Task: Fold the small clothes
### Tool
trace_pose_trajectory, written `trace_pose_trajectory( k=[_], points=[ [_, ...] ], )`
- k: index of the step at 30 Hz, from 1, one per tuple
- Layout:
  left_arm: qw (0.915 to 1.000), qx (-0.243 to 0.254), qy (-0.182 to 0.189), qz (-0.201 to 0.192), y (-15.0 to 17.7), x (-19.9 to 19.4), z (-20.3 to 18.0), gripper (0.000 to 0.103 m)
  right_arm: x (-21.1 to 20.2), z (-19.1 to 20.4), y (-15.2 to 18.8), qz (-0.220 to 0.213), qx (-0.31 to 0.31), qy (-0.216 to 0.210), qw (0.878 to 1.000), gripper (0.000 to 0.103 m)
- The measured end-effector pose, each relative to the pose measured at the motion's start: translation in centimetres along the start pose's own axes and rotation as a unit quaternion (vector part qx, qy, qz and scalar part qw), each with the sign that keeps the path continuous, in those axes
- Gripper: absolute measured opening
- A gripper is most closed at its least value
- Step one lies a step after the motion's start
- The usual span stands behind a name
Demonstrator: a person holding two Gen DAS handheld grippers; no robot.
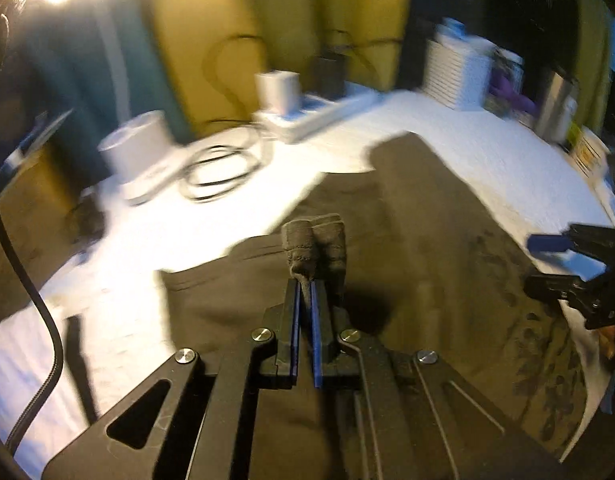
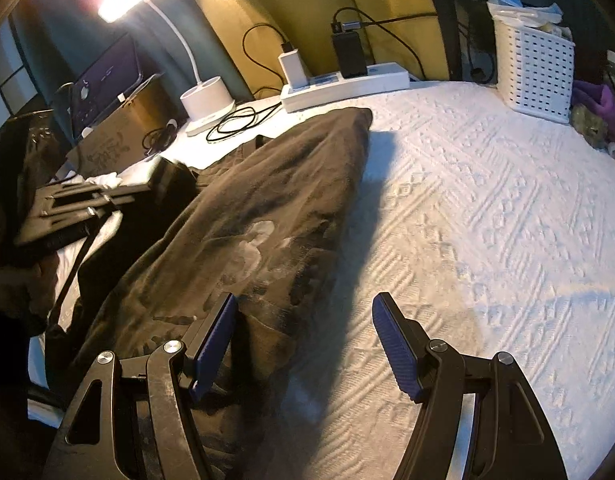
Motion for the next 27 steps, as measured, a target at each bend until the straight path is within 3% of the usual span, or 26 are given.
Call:
trace_pose_trajectory(
  k=[3,11,15,17,19,20,24,27],
  points=[
    [0.9992,-0.033,-0.024,0.004,1.7,-0.1,3.1,0.003,0.3,1.2,-0.4,-0.001,-0.009,0.001,1.000,0.072],
    [0.9938,-0.101,-0.026,0.037,6.0,1.4,6.9,0.004,2.0,4.0,-0.5,0.010,-0.028,0.018,0.999,0.072],
    [0.9928,-0.116,-0.021,0.018,6.4,-0.5,6.9,0.006,2.2,4.4,-0.4,0.010,-0.031,0.033,0.999,0.072],
    [0.9931,-0.116,-0.016,-0.001,6.0,-1.7,6.4,0.015,2.0,4.4,-0.3,0.008,-0.027,0.037,0.999,0.072],
    [0.9924,-0.119,0.018,-0.028,5.6,-3.3,4.8,0.047,1.6,4.3,-0.1,0.006,-0.024,0.040,0.999,0.072],
    [0.9917,-0.114,0.046,-0.037,5.5,-3.8,3.5,0.052,1.4,4.3,0.0,0.005,-0.023,0.043,0.999,0.072],
    [0.9882,-0.088,0.119,-0.038,6.0,-4.7,-1.2,0.053,0.5,4.2,0.7,0.000,-0.021,0.051,0.998,0.072],
    [0.9869,-0.071,0.144,-0.022,7.2,-4.8,-4.1,0.053,-0.3,3.9,1.6,-0.004,-0.022,0.060,0.998,0.072]
  ],
)
Point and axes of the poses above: each gripper's, at about its wrist camera, not at the fingertips, and x roughly the way its jaws point, z to its left, y to its underside, the point moved 7 cm from there along x, roughly the way its jaws point, and after that the axes turned 14 degrees about x, right-handed, at the moved point
